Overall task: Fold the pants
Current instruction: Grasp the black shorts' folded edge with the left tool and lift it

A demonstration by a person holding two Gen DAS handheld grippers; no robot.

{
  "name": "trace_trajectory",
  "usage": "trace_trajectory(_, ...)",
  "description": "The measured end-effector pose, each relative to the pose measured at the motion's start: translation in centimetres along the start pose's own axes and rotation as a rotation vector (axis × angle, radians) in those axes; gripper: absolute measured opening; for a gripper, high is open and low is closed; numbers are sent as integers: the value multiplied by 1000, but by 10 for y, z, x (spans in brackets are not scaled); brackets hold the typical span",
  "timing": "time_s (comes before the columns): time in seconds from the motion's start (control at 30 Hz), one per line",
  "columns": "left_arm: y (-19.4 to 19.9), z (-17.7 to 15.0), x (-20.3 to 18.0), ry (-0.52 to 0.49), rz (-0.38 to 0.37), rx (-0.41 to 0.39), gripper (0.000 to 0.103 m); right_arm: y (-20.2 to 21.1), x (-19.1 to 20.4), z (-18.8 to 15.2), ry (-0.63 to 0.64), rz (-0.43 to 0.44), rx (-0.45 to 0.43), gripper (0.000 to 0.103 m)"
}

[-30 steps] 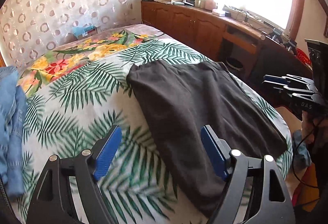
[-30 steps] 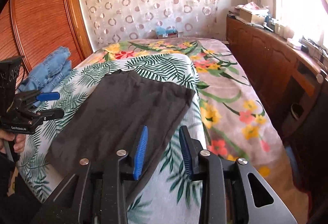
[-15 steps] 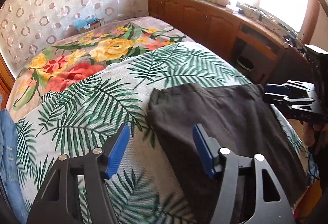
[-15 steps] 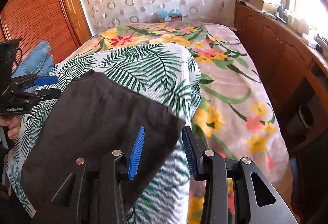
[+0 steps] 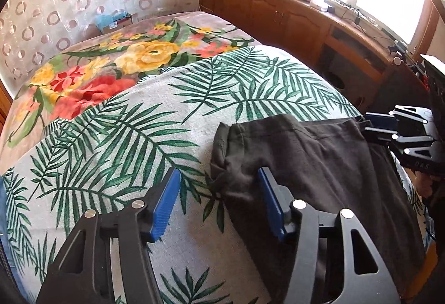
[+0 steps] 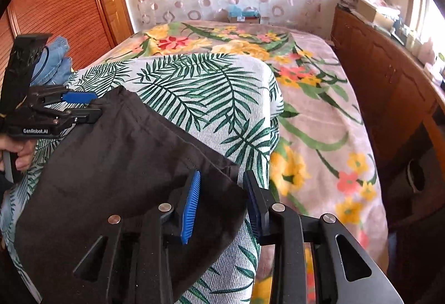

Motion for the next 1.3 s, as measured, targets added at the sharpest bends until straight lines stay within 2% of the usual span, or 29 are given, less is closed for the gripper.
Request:
trace_trajectory(0.07,-1,2,-1,2,-9,-1,55,0,-1,1,1,4,3,33)
trace_trajectory(0.13,-2,3,-2,4,-20,-2,47,-1,-2,2,5,3,6,31)
trace_trajectory(0.27,-1,4,-10,-12,-45,-4,31,0,2,4,12,25,12,16)
trace_trajectory(0.3,-1,4,-11,-14,-50,-6,22,-1,4,4,18,32,14,11)
trace_trajectory(0.33,0,4,-12,-12,-59,-5,15,-1,4,4,20,39,15,10)
trace_trajectory(0.4,4,3,-14,-18,-53,-13,11,-1,3,5,14,39,16,8)
trace_trajectory(0.63,48,2,-24,-39,-46,-98,9,30,11,9,10,13,-74,8)
trace_trajectory(0.83,102,-2,-36,-63,-36,-197,9,71,39,11,45,-15,-177,8)
trace_trajectory(1.3,255,-30,-37,-63,33,-452,9,189,113,-6,136,-40,-429,7)
Point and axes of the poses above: each gripper's, at about its wrist camera, not at the fingertips, and y roughly against the way its jaws point, x to its left, z to its top, the point moved 1 cm from there along -y, roughly the way its jaws point, and after that the axes turned 5 degrees about -x, right-handed, at the moved point
